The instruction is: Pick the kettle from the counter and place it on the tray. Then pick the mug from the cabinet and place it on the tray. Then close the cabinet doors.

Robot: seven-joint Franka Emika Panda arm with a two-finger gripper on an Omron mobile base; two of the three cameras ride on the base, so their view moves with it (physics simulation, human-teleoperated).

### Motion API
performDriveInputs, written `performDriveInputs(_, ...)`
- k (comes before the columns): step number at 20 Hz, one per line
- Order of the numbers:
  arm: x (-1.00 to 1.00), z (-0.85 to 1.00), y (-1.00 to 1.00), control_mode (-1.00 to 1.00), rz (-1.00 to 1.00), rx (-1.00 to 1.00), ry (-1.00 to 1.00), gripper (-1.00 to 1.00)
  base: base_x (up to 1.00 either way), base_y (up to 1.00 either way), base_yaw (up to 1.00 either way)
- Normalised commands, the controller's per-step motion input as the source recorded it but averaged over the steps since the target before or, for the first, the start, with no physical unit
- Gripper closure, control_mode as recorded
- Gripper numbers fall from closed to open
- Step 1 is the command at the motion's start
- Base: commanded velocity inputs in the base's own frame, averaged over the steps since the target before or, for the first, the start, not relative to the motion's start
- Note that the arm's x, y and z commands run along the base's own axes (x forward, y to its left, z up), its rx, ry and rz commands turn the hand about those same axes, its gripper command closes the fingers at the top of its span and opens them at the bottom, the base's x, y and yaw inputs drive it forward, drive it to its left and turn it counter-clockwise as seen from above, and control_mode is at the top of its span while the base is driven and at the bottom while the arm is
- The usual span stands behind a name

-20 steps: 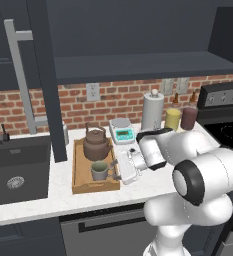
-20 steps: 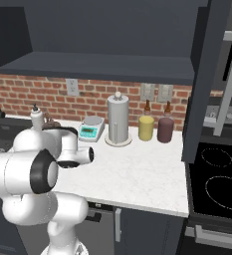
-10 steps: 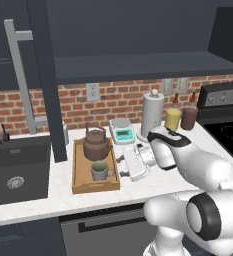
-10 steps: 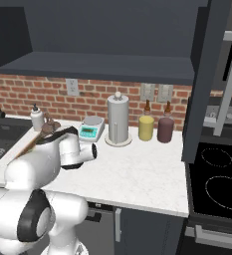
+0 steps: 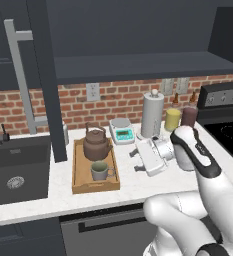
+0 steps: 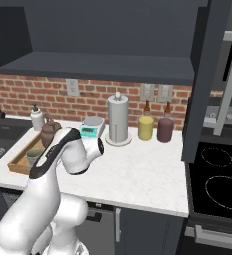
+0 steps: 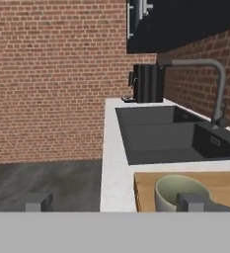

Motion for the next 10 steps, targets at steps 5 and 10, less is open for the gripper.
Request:
performDriveInputs(5,-0.53,0.24,-0.33,-1.00,-0.15,0.00,0.00,-1.00,0.00,0.00,0.00)
performDriveInputs(10,-0.58,0.01,-0.31,-1.00,-0.21,0.00,0.00,-1.00,0.00,0.00,0.00)
